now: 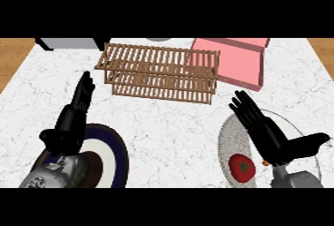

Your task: Pick the croissant from the placemat and place it in the tiered shelf

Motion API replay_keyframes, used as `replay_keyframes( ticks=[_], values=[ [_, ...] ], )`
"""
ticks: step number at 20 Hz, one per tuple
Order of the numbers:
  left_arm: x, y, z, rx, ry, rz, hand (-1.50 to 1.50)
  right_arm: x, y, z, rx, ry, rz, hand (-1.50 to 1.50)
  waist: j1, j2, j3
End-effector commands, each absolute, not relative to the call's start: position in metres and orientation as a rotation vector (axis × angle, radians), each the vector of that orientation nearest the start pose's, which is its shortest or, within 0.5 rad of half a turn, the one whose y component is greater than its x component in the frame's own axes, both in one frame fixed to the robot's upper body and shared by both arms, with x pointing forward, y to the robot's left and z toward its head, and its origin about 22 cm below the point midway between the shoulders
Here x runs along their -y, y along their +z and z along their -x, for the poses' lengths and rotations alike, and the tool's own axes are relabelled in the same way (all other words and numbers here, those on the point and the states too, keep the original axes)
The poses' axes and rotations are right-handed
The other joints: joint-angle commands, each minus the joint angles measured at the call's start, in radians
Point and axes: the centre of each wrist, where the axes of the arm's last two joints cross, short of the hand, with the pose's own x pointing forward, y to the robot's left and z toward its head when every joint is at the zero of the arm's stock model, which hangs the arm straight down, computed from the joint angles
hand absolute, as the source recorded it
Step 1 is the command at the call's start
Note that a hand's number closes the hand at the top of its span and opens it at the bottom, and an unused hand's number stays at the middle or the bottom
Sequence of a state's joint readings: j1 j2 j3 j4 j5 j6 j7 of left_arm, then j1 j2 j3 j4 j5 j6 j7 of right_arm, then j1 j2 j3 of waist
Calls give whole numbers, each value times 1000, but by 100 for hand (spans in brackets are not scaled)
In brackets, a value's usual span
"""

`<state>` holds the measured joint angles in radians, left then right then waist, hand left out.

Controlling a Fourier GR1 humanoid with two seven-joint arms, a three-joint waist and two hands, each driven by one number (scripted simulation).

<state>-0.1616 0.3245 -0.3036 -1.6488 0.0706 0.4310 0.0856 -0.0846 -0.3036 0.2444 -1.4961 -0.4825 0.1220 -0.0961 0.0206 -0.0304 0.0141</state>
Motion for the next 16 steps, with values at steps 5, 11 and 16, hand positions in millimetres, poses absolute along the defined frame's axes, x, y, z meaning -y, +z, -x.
replay_keyframes(
  ticks=[5, 11, 16],
  values=[
    [-266, 76, -265, 1682, 12, -299, 0, 328, 72, -291, 1802, 112, -377, 150, -14, 31, -14],
    [-270, 65, -250, 1605, 40, -260, 0, 383, 40, -287, 1800, -315, -306, -150, -9, 31, -12],
    [-273, 60, -250, 1615, 42, -241, 0, 430, 63, -267, 1855, 8, -391, -150, -19, 31, -14]
  ],
)
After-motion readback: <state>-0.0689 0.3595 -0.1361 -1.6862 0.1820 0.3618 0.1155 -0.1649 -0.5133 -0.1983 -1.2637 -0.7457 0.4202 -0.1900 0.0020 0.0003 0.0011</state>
